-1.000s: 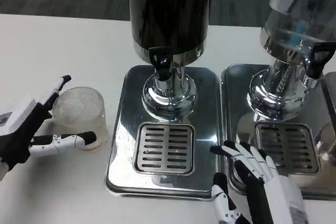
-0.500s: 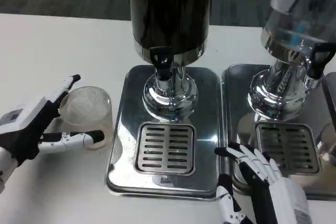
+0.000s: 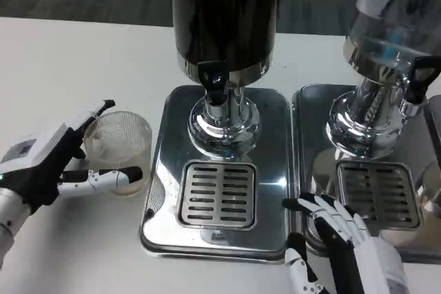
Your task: Grasp the cup under the faucet to collect the drink, then remove the cup.
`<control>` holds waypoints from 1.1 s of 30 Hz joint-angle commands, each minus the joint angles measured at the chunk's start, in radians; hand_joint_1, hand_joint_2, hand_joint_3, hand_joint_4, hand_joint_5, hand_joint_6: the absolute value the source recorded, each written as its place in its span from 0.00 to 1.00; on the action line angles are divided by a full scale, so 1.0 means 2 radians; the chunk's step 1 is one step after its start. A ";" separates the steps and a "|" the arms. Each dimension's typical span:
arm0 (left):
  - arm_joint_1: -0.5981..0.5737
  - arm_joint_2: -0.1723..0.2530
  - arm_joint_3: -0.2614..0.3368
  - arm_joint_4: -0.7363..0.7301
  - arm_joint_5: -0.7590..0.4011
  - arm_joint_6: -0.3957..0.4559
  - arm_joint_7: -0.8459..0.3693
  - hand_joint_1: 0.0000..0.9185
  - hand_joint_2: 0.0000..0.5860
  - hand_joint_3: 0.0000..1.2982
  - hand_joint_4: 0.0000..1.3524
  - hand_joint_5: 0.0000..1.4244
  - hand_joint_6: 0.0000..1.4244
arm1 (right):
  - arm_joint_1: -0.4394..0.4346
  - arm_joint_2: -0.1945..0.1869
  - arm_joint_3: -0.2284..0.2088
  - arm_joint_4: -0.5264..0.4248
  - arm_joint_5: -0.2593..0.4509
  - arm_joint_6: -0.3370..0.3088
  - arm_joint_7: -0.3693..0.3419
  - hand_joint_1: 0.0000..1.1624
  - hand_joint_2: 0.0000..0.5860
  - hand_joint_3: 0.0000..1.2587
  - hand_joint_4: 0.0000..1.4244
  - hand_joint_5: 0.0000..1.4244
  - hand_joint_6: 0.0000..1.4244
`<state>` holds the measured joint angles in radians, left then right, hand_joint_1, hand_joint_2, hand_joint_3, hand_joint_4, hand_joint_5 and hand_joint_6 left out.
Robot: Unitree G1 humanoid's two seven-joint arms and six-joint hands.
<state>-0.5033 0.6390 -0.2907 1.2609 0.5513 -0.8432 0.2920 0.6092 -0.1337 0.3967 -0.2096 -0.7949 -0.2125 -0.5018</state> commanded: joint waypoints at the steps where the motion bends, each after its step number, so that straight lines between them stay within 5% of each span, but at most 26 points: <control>1: 0.006 -0.015 0.003 0.005 -0.009 -0.007 -0.002 0.32 0.16 0.07 0.06 0.21 0.40 | 0.008 -0.004 -0.005 -0.013 0.004 0.003 0.007 0.18 0.85 0.25 0.13 0.08 0.03; 9: 0.019 -0.036 0.010 0.005 -0.031 -0.016 -0.006 0.35 0.20 0.15 0.15 0.29 0.49 | 0.017 -0.006 -0.010 -0.022 0.004 0.005 0.015 0.18 0.85 0.25 0.13 0.09 0.02; 20: 0.037 -0.054 0.035 0.000 -0.075 -0.027 -0.034 0.45 0.22 0.41 0.42 0.58 0.79 | 0.023 -0.010 -0.016 -0.032 0.010 0.005 0.028 0.18 0.85 0.25 0.14 0.09 0.02; 33: 0.048 -0.048 0.046 -0.009 -0.074 -0.048 -0.013 0.44 0.18 0.46 0.49 0.65 0.87 | 0.022 -0.009 -0.013 -0.032 0.012 0.002 0.032 0.17 0.85 0.25 0.14 0.09 0.01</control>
<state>-0.4252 0.5452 -0.2011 1.2602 0.3962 -0.9077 0.2601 0.6496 -0.1531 0.3692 -0.2648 -0.7778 -0.2095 -0.4446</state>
